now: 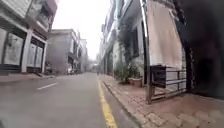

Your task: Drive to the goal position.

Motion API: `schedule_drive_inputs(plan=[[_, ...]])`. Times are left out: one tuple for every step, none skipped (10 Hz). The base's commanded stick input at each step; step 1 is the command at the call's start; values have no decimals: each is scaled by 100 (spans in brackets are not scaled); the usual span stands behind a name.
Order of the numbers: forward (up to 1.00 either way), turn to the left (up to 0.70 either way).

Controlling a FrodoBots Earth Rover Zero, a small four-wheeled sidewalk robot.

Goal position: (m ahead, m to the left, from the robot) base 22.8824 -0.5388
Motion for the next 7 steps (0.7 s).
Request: schedule_drive_inputs(plan=[[49,49],[49,49],[49,49],[49,49],[49,38],[49,0],[49,0]])
